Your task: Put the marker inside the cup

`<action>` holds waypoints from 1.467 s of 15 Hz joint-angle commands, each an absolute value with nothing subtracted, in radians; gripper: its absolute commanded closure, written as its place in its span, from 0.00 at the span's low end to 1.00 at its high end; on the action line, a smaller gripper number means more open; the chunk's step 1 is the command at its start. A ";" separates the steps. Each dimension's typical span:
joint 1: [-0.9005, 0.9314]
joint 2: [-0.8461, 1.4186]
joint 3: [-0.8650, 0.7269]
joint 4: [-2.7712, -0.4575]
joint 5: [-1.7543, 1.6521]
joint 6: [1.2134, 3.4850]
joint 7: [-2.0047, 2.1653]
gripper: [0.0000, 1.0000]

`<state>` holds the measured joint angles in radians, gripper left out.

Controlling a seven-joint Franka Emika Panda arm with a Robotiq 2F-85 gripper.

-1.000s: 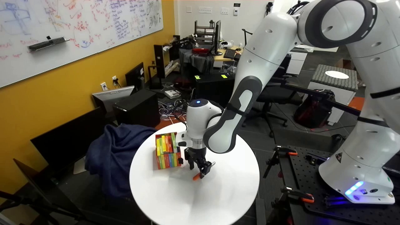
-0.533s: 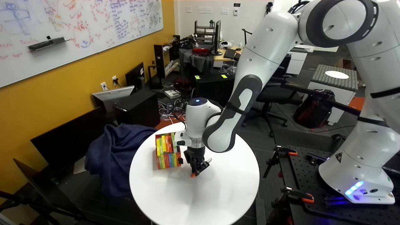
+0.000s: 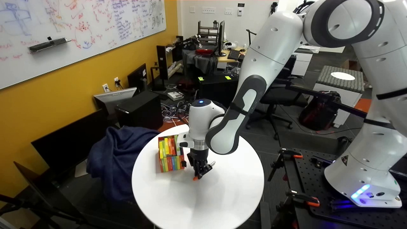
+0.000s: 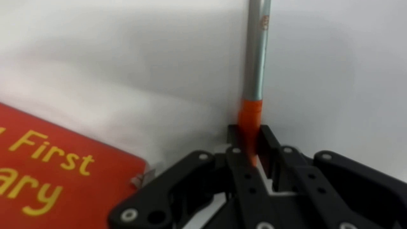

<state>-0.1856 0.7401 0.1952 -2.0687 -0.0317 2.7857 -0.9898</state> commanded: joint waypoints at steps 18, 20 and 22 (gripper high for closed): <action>-0.138 0.411 0.103 -2.397 -0.110 3.077 -0.510 0.96; -0.114 0.366 0.068 -2.423 -0.145 3.063 -0.462 0.96; -0.089 0.322 0.029 -2.448 -0.178 3.054 -0.418 0.96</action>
